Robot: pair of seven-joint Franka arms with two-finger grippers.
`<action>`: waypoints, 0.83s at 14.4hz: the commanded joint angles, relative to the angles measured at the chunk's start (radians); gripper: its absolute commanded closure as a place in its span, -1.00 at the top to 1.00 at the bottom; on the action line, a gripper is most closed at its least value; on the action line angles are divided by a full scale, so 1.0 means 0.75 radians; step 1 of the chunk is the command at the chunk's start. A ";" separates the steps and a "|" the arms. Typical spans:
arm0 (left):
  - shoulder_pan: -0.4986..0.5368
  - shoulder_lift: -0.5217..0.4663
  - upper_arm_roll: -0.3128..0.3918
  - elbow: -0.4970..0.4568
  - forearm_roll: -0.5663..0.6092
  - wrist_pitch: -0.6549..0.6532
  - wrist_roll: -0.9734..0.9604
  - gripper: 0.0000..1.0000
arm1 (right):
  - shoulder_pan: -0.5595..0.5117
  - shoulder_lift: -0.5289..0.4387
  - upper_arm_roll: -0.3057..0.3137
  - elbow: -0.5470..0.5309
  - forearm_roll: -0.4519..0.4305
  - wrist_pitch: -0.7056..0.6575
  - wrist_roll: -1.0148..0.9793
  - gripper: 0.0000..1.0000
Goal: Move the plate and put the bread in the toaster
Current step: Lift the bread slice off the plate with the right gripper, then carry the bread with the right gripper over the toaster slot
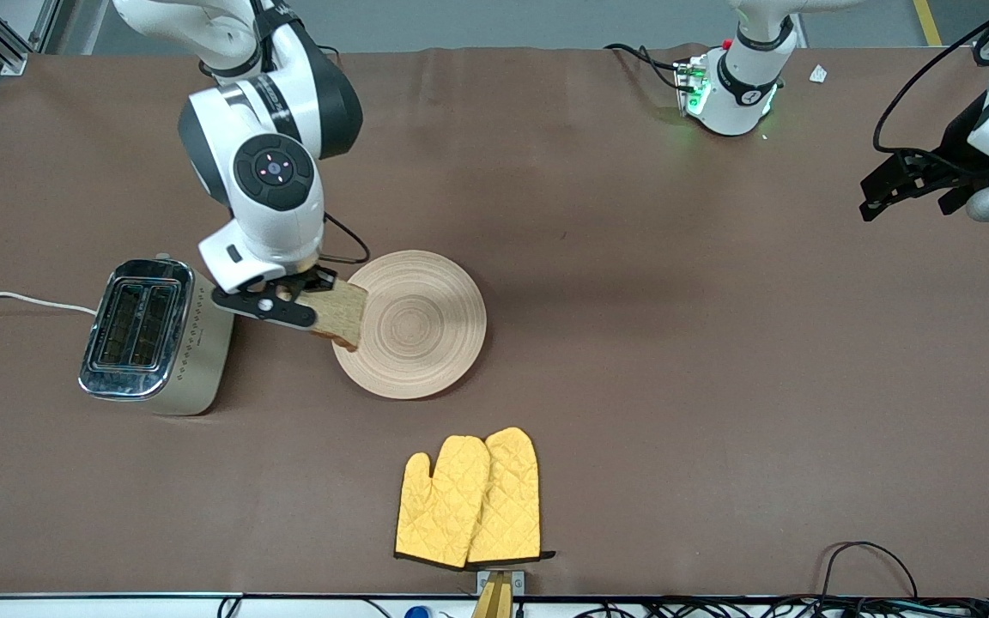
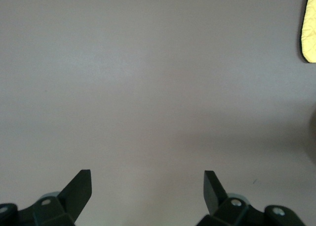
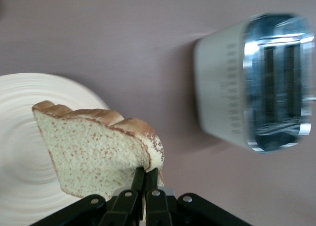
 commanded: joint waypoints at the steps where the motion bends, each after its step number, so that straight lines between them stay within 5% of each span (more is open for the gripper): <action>1: -0.004 0.004 -0.004 0.010 0.015 0.010 0.006 1.00 | 0.007 -0.015 0.006 -0.021 -0.212 -0.139 -0.022 -0.99; 9: -0.004 0.004 -0.004 0.010 0.015 0.010 0.006 1.00 | 0.012 0.116 0.004 -0.031 -0.800 -0.564 -0.218 -0.99; 12: -0.004 0.004 -0.006 0.010 0.011 0.010 0.006 1.00 | -0.029 0.200 -0.002 -0.035 -0.906 -0.592 -0.234 -0.99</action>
